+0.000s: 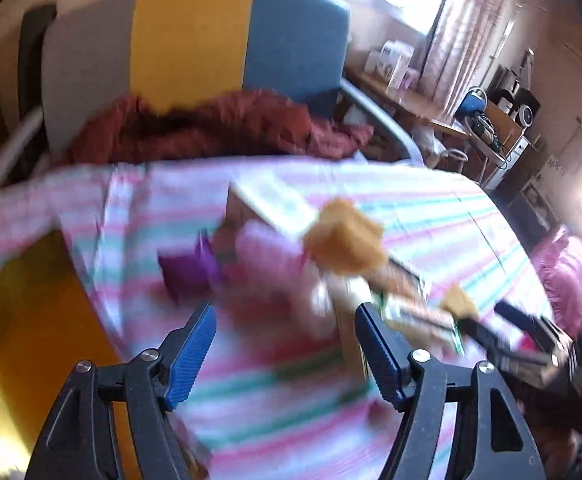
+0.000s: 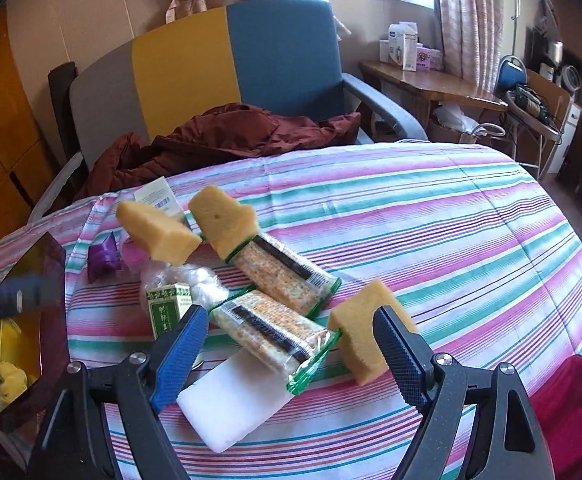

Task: Organize objects
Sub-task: 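Move both open grippers back to the pile of items, then grasp a yellow sponge with the left gripper while the right grasps the pink curler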

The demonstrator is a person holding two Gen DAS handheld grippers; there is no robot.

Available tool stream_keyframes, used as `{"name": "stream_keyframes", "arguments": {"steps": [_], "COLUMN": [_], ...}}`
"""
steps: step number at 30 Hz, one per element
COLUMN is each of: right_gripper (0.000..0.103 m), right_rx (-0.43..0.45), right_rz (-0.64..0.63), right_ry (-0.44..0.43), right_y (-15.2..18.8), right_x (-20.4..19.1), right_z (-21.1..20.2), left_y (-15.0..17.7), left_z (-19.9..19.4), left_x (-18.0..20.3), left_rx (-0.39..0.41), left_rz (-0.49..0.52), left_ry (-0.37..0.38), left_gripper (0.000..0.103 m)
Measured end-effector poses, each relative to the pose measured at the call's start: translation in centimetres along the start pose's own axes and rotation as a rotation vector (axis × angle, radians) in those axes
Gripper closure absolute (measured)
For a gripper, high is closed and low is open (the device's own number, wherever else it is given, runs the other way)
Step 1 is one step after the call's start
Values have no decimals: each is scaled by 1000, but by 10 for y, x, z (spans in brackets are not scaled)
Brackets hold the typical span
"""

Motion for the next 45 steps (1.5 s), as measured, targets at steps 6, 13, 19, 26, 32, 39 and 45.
{"name": "stream_keyframes", "arguments": {"steps": [6, 13, 19, 26, 32, 39, 45], "right_gripper": [18, 17, 17, 17, 36, 49, 70], "right_rx": [-26, -37, -54, -42, -88, -127, -172], "right_rz": [-8, 7, 14, 4, -89, -135, -138], "right_ry": [11, 36, 41, -95, -207, -192, -193], "right_y": [5, 5, 8, 11, 25, 37, 47], "right_x": [-1, 8, 12, -12, -63, -85, -88], "right_z": [6, 8, 13, 16, 38, 65, 83], "left_y": [-21, -28, -25, -24, -7, 18, 26], "left_z": [17, 68, 75, 11, -40, -76, -72], "left_x": [51, 77, 75, 38, -5, -52, -79], "left_rx": [89, 29, 25, 123, 171, 162, 80], "left_rz": [278, 385, 362, 201, 79, -50, -249], "left_ry": [-36, -43, 36, 146, 185, 270, 398], "left_gripper": [29, 29, 48, 50, 50, 50, 50]}}
Point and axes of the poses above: each gripper's, at about its wrist camera, not at the fingertips, and z roughly the way its jaws point, x to its right, y to its underside, the point moved 7 cm from there along z, roughly the way its jaws point, and after that the axes turned 5 degrees about -y, right-handed, at the moved point
